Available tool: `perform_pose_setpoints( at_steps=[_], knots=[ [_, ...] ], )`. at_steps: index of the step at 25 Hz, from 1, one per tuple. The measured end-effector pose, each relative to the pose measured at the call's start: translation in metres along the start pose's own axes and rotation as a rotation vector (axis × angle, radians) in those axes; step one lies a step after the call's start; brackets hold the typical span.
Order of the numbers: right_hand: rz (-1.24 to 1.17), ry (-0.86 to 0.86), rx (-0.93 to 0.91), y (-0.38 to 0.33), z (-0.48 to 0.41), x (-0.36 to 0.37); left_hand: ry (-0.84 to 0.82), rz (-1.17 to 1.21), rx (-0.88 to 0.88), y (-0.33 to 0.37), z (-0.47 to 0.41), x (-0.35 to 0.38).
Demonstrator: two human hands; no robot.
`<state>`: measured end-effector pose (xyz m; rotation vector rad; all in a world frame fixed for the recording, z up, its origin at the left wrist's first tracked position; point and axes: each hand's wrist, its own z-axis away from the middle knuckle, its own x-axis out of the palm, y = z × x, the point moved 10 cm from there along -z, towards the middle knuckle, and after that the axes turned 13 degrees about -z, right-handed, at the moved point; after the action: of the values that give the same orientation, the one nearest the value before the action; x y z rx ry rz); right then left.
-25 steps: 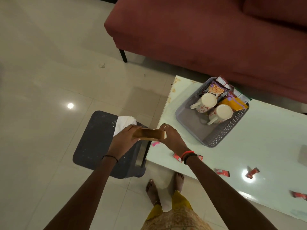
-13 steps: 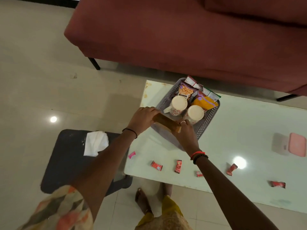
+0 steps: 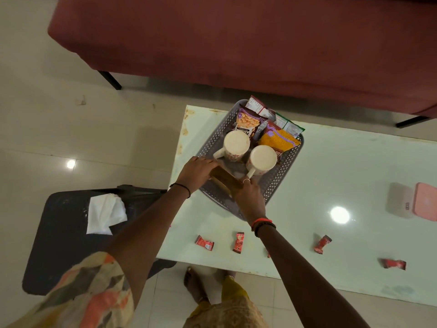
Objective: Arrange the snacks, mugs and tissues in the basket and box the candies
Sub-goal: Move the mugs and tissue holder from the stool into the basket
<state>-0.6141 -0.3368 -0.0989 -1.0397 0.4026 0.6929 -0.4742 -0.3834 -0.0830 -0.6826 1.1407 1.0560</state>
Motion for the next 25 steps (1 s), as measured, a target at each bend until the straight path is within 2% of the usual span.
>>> perform_pose_setpoints(
  at_steps=[13, 17, 21, 25],
  knots=[
    [0.034, -0.048, -0.006, 0.005, -0.002, -0.001, 0.038, 0.044, -0.062, 0.003, 0.0, 0.008],
    [-0.087, 0.036, 0.013, -0.004, 0.007, -0.018, 0.159, 0.115, -0.149, -0.013, 0.025, -0.009],
    [-0.05, 0.141, -0.093, -0.043, 0.018, -0.026, 0.405, 0.131, -0.383, -0.069, 0.084, -0.038],
    [-0.058, 0.169, -0.151, -0.09, 0.032, 0.0, 0.613, 0.384, -0.912, -0.162, 0.191, -0.024]
  ],
)
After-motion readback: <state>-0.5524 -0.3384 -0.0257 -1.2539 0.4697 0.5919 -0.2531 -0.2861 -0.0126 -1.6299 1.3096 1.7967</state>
